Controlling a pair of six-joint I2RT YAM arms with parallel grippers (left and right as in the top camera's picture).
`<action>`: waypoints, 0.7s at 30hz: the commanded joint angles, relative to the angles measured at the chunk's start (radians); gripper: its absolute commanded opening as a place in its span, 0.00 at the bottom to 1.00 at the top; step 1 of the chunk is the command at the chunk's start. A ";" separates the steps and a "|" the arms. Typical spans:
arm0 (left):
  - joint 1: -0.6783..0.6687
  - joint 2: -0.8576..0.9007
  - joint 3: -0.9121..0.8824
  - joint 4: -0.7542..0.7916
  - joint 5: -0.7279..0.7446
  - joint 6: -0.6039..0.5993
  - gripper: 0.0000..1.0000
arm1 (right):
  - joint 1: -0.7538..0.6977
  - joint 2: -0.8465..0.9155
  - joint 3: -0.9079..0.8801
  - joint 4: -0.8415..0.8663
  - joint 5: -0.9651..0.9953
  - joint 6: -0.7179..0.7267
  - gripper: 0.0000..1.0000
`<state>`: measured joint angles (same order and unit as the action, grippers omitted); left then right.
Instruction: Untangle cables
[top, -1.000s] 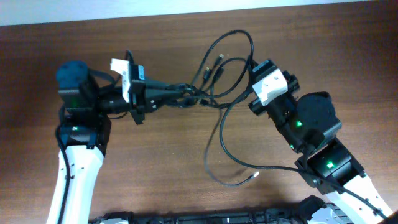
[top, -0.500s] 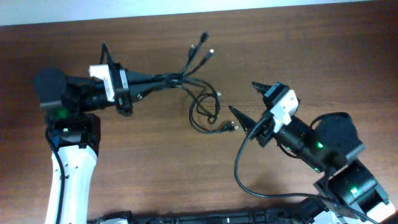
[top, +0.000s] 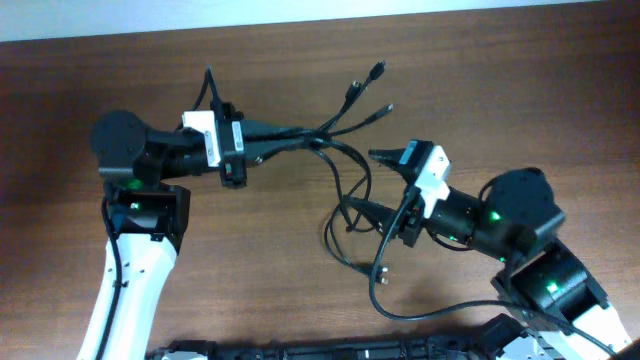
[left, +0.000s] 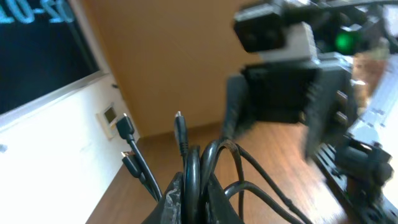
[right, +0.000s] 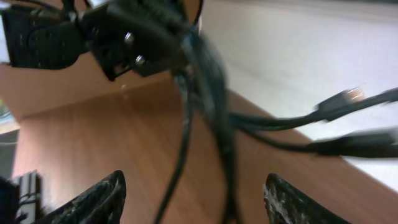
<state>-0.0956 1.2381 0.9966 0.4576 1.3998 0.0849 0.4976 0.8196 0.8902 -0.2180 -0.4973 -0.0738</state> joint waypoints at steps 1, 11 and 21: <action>-0.016 -0.010 0.013 0.006 -0.214 -0.145 0.00 | -0.001 0.055 0.004 -0.014 -0.181 0.012 0.64; -0.016 -0.010 0.013 -0.024 -0.511 -0.587 0.00 | -0.001 0.100 0.004 0.089 -0.364 0.069 0.86; -0.114 -0.010 0.013 -0.024 -0.421 -0.649 0.00 | -0.002 0.230 0.004 0.245 0.063 0.116 0.86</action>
<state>-0.2077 1.2381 0.9966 0.4232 0.9306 -0.5472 0.4969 1.0508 0.8890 0.0029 -0.5819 0.0299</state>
